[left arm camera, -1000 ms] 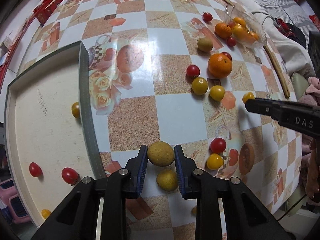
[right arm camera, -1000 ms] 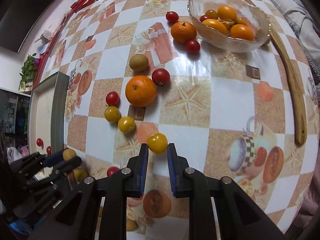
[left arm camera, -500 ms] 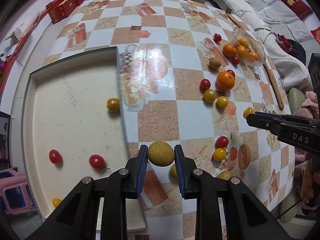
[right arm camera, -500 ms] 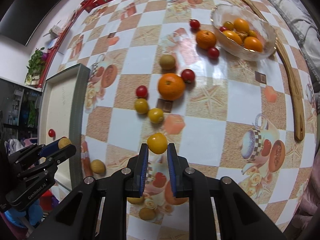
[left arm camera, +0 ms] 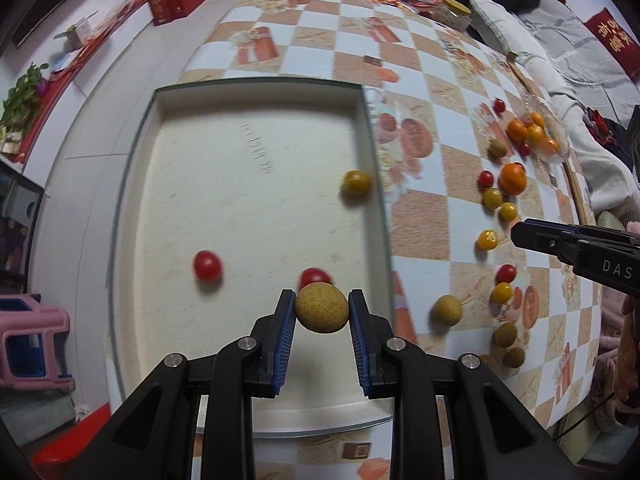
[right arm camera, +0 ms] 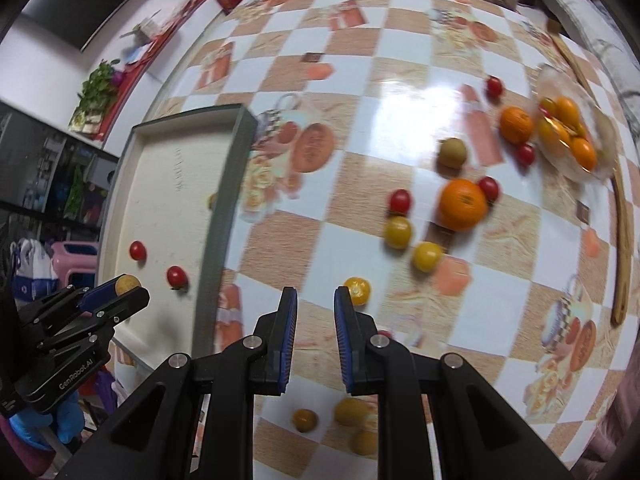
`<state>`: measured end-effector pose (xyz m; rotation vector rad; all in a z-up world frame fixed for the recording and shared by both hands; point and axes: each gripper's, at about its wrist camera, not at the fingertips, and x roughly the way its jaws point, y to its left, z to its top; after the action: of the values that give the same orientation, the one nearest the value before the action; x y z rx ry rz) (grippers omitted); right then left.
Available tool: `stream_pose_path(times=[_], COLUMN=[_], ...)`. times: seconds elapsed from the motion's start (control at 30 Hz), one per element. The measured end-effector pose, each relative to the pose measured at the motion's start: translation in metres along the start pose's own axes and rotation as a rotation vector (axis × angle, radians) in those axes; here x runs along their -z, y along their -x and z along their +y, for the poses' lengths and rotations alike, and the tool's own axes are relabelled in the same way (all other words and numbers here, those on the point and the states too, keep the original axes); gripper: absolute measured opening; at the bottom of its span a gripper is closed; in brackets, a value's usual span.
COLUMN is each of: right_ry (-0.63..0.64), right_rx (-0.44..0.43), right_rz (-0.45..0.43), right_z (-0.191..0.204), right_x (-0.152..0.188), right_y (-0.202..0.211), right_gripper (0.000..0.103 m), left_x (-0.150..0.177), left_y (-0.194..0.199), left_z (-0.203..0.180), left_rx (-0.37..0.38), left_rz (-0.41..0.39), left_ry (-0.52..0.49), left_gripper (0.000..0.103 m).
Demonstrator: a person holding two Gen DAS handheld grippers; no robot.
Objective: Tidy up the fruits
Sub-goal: 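Carry the held fruits toward the white tray with both grippers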
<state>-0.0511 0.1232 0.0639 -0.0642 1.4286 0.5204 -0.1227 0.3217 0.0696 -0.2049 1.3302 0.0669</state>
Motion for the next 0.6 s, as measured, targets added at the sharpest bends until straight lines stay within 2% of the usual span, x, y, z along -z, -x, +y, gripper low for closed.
stream_pose_path(times=[0.13, 0.23, 0.3, 0.33, 0.37, 0.43, 0.53, 0.57, 0.6], right_ry=[-0.011, -0.075, -0.061, -0.045, -0.032, 0.000, 0.036, 0.031, 0.024], right_rx=[0.069, 0.070, 0.087, 0.084, 0.079, 0.092, 0.126, 0.130, 0.140], right_rz=[0.000, 0.029, 0.044, 0.048, 0.051, 0.054, 0.078, 0.085, 0.073], right_z=[-0.005, -0.024, -0.028, -0.027, -0.024, -0.016, -0.009, -0.010, -0.011], right_x=[0.008, 0.013, 0.012, 0.010, 0.008, 0.004, -0.002, -0.002, -0.002], right_y=[-0.007, -0.014, -0.021, -0.026, -0.030, -0.040, -0.057, -0.060, -0.060], right_gripper=[0.022, 0.033, 0.035, 0.038, 0.045, 0.051, 0.049, 0.038, 0.034], left_x=[0.008, 0.013, 0.015, 0.016, 0.016, 0.017, 0.019, 0.020, 0.020], left_y=[-0.001, -0.005, -0.008, -0.010, -0.012, -0.014, -0.017, -0.017, -0.018], left_z=[0.019, 0.027, 0.028, 0.029, 0.029, 0.029, 0.029, 0.030, 0.031], left_rx=[-0.019, -0.021, -0.025, -0.026, -0.025, -0.027, -0.035, -0.036, -0.036], left_rz=[0.005, 0.012, 0.018, 0.022, 0.025, 0.031, 0.036, 0.038, 0.039], left_ry=[0.024, 0.030, 0.030, 0.033, 0.036, 0.036, 0.031, 0.032, 0.035], left_gripper=[0.028, 0.028, 0.028, 0.028, 0.028, 0.028, 0.028, 0.028, 0.028])
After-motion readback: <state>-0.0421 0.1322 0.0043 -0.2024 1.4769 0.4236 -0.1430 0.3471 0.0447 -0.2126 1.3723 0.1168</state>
